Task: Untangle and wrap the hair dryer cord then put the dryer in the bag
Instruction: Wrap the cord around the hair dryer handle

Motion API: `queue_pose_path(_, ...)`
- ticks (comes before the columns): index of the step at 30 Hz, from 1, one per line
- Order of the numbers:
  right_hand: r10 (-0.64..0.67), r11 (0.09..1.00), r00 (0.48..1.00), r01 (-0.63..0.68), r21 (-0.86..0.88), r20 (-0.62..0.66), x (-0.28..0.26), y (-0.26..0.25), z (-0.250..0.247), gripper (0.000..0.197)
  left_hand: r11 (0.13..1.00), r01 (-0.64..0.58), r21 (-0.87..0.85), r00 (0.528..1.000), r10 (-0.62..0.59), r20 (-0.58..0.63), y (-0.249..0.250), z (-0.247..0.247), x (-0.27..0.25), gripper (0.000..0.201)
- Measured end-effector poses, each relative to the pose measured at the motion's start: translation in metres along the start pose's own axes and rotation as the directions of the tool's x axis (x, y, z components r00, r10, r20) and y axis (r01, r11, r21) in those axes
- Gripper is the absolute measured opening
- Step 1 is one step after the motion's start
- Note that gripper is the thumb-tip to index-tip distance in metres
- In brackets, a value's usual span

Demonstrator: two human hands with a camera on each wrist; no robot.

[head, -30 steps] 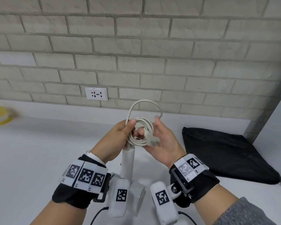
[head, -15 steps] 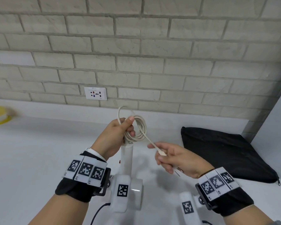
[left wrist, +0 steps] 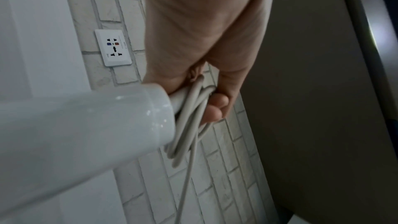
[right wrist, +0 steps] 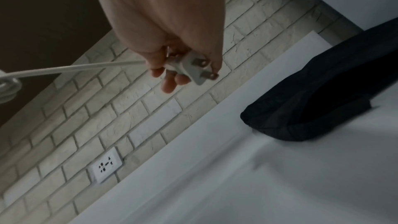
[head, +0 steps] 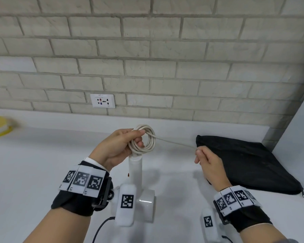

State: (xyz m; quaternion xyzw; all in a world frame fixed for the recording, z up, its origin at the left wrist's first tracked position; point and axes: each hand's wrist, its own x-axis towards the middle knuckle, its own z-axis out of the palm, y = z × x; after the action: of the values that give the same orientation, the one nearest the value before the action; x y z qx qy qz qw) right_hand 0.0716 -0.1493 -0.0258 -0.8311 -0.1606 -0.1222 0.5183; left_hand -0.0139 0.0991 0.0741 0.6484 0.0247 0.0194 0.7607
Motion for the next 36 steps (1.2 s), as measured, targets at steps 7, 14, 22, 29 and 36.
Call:
queue_pose_path(7, 0.034, 0.988, 0.998, -0.043, -0.149, -0.059, 0.005, 0.008, -0.002, 0.018, 1.000, -0.025, 0.008, 0.999, 0.025, 0.019, -0.003, 0.005, -0.003, 0.030)
queue_pose_path(14, 0.333, 0.891, 0.931, -0.362, 0.273, 0.148, -0.002, -0.012, 0.035, 0.024, 0.997, -0.023, -0.073, 0.995, 0.016, -0.097, -0.007, 0.011, -0.002, 0.025)
queue_pose_path(22, 0.314, 0.099, 0.842, -0.489, 0.867, 0.439, 0.008, -0.081, 0.081, 0.019, 0.998, -0.059, -0.026, 0.990, 0.055, -0.126, -0.006, 0.012, -0.008, 0.029)
queue_pose_path(29, 0.268, -0.060, 0.847, -0.460, 0.886, 0.458, 0.006, -0.091, 0.088, 0.020, 0.993, -0.096, -0.075, 0.994, 0.092, -0.058, -0.004, 0.016, -0.013, 0.032)
queue_pose_path(36, 0.244, -0.094, 0.855, -0.449, 0.889, 0.458, 0.000, -0.098, 0.086, 0.021, 0.976, -0.056, -0.212, 0.998, 0.057, -0.003, -0.003, 0.013, -0.011, 0.034)
